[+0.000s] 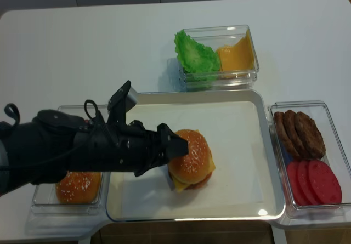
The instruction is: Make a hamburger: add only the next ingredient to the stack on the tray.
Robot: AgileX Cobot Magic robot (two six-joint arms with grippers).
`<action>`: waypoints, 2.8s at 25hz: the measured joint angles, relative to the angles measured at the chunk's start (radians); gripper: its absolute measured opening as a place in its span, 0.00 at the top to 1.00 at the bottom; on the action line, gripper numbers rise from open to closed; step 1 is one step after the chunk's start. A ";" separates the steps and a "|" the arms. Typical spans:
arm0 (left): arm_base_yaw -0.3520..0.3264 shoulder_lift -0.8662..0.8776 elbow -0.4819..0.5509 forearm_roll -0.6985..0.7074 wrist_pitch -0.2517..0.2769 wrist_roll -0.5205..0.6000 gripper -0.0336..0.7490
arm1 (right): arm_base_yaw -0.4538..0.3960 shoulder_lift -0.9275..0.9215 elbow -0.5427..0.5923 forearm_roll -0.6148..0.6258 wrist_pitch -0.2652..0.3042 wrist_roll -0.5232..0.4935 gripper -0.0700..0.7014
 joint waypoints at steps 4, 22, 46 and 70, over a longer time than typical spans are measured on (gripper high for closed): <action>0.000 -0.012 0.000 0.021 -0.039 0.007 0.21 | 0.000 0.000 0.000 0.000 0.000 0.000 0.30; 0.044 -0.170 0.000 0.361 -0.149 -0.170 0.21 | 0.000 0.000 0.000 0.000 -0.002 0.000 0.30; 0.358 -0.615 0.000 1.578 0.345 -0.940 0.28 | 0.000 0.000 0.000 0.000 -0.002 0.000 0.30; 0.358 -1.370 0.143 1.627 0.605 -0.996 0.29 | 0.000 0.000 0.000 0.000 -0.002 0.000 0.30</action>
